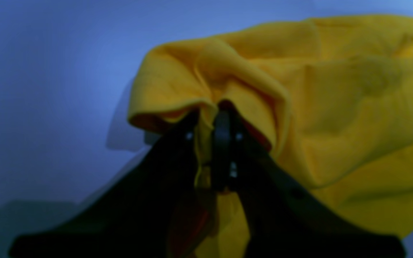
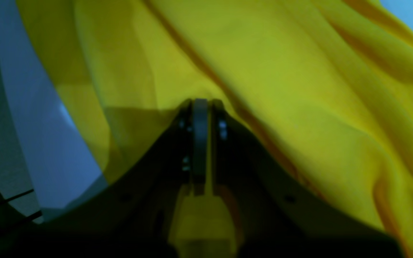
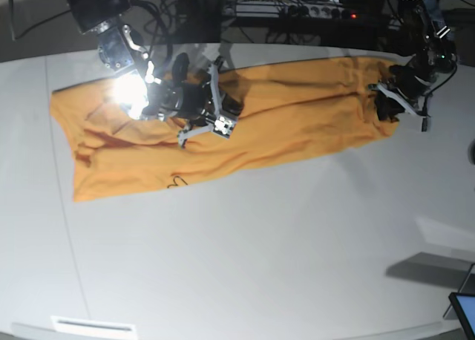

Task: Fold the T-shirt properly
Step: 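Lay the hem end over the collar end, bringing both grippers together, then release the shirt and pull both grippers back to its ends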

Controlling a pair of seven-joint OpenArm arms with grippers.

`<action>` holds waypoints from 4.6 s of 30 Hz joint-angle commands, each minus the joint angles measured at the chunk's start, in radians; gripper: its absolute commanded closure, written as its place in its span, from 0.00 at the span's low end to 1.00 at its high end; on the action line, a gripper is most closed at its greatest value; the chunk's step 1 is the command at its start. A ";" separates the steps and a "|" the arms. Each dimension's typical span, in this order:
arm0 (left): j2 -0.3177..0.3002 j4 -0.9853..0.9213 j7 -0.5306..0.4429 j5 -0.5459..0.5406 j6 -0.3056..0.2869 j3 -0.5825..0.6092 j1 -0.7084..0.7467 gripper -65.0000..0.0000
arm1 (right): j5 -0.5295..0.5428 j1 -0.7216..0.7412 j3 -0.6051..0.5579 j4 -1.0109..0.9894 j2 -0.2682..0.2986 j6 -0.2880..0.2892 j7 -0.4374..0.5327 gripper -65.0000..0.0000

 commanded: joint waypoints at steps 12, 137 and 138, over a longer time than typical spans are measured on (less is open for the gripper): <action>0.061 0.419 0.129 -0.043 -0.041 -0.068 0.080 1.00 | -0.053 0.006 0.003 -0.009 0.009 -0.009 -0.064 0.96; 0.259 0.019 0.046 0.078 0.090 0.428 -0.209 1.00 | -0.047 -0.009 0.442 0.427 0.068 -0.009 -0.179 0.75; 0.244 0.033 0.046 0.078 0.101 0.430 -0.206 1.00 | -0.047 -0.009 0.457 0.426 0.073 -0.009 -0.182 0.75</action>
